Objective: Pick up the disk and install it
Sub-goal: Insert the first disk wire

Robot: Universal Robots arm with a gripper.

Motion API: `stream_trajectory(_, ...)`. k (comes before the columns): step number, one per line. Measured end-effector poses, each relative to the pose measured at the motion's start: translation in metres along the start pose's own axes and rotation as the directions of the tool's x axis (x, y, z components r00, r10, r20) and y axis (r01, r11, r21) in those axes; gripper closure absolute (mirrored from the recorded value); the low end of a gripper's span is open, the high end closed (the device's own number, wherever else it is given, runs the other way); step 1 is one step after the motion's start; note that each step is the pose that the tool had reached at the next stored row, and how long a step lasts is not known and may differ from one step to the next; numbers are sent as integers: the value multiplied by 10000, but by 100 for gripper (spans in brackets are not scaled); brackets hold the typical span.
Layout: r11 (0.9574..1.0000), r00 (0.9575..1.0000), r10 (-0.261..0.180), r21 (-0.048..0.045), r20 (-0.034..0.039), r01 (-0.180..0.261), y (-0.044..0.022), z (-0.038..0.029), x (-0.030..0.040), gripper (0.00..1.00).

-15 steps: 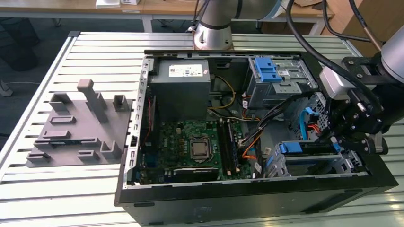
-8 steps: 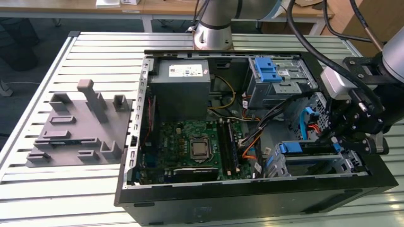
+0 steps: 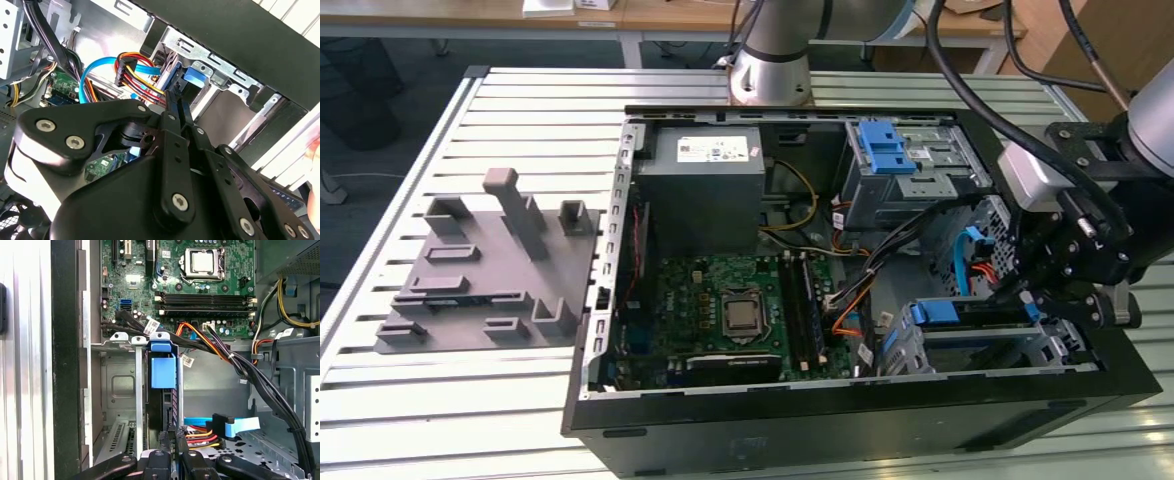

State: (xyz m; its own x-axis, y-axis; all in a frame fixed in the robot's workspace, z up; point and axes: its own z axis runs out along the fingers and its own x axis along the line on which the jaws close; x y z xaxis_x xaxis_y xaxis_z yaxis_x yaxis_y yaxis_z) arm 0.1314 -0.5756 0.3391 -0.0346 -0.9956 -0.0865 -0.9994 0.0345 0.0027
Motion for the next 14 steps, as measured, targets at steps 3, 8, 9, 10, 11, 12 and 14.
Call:
stream_trajectory(3,10000,10000,13,-9,-2,-13,-1,5,1,84)
stream_trajectory(8,10000,10000,15,-21,0,-15,-2,18,4,84)
stream_trajectory(9,10000,10000,14,-23,0,-14,-3,21,4,84)
stream_trajectory(10,10000,10000,15,-26,-2,-15,-5,23,4,84)
stream_trajectory(11,10000,10000,17,-29,-3,-17,-6,25,5,84)
stream_trajectory(12,10000,10000,19,-32,-3,-19,-6,26,5,84)
stream_trajectory(14,10000,10000,28,-40,-2,-28,-7,30,5,84)
